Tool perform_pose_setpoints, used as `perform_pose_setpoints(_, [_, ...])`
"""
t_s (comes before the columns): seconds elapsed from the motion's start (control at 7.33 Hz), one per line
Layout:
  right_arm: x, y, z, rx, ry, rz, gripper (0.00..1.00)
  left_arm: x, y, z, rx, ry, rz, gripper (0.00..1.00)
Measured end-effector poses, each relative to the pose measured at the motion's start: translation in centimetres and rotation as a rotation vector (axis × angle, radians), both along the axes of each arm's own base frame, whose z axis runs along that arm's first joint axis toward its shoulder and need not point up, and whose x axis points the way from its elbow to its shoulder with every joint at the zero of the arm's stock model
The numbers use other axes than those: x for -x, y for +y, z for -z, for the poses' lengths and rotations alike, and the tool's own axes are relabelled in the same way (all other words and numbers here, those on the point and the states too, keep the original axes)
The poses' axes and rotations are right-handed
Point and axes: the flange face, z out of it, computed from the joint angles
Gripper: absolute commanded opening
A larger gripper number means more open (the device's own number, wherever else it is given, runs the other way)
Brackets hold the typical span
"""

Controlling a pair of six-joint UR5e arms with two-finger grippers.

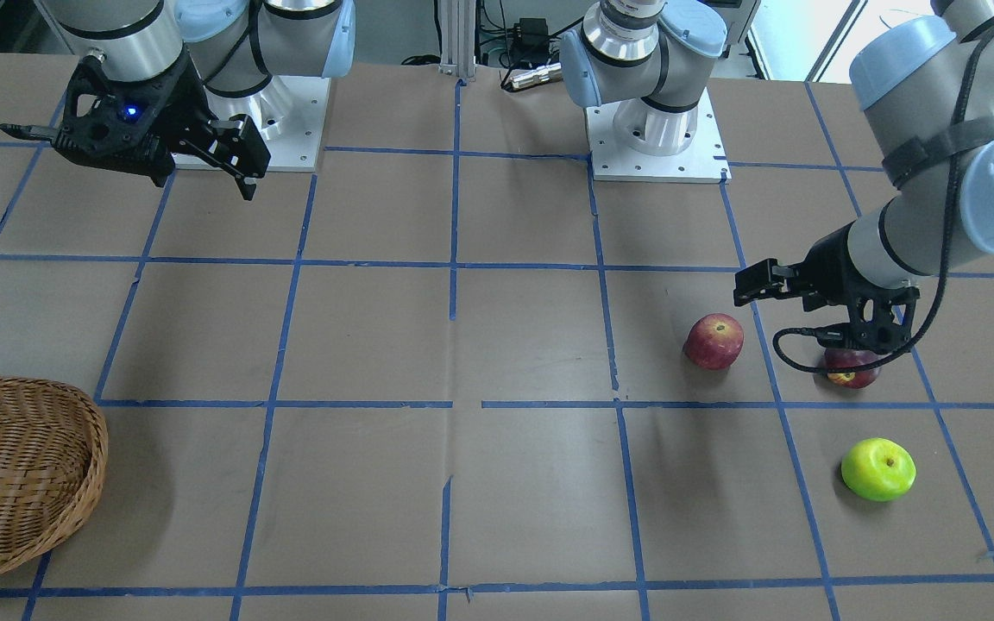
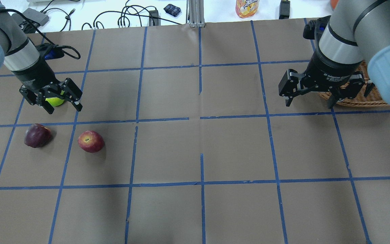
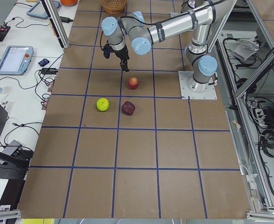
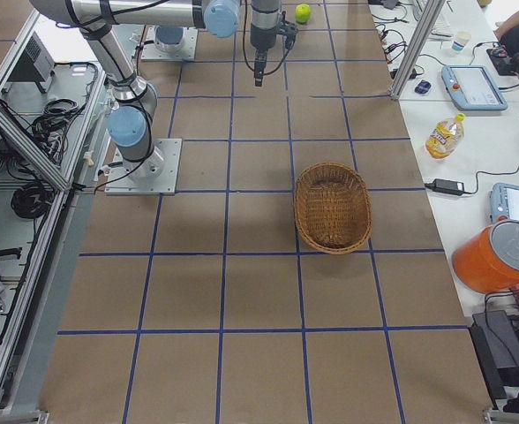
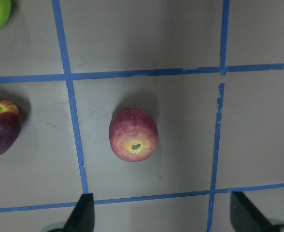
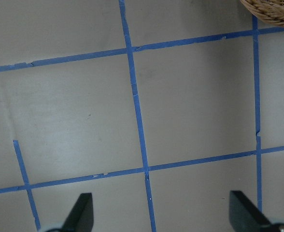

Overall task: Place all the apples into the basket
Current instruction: 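Close the left gripper around the pinkish-red apple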

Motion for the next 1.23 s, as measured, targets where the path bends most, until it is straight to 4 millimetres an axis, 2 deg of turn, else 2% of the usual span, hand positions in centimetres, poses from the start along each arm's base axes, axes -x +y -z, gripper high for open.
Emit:
perform_pose_setpoints(0.14, [0.0, 0.0, 0.0, 0.000, 0.000, 0.000, 1.00, -0.3, 0.0, 2.6, 0.019, -0.005, 0.001, 1.00])
perform_pose_setpoints(0.55, [0.0, 0.0, 0.0, -0.001, 0.001, -0.001, 1.00, -0.1, 1.7, 9.2, 0.035, -0.006, 0.015, 1.00])
perform_pose_setpoints(0.82, [-0.1, 0.0, 0.0, -0.002, 0.001, 0.000, 1.00, 0.2, 3.3, 11.9, 0.030, -0.005, 0.014, 1.00])
perform_pose_setpoints(0.95, [-0.1, 0.0, 0.0, -0.002, 0.001, 0.000, 1.00, 0.3, 4.0, 12.8, 0.020, -0.006, 0.004, 0.71])
perform_pose_setpoints(1.09, [0.0, 0.0, 0.0, -0.002, 0.001, 0.000, 1.00, 0.3, 4.5, 13.6, 0.020, -0.014, 0.000, 0.01])
perform_pose_setpoints(1.23, [0.0, 0.0, 0.0, -0.003, 0.001, 0.000, 1.00, 0.1, 4.5, 14.0, 0.031, -0.047, 0.005, 0.00])
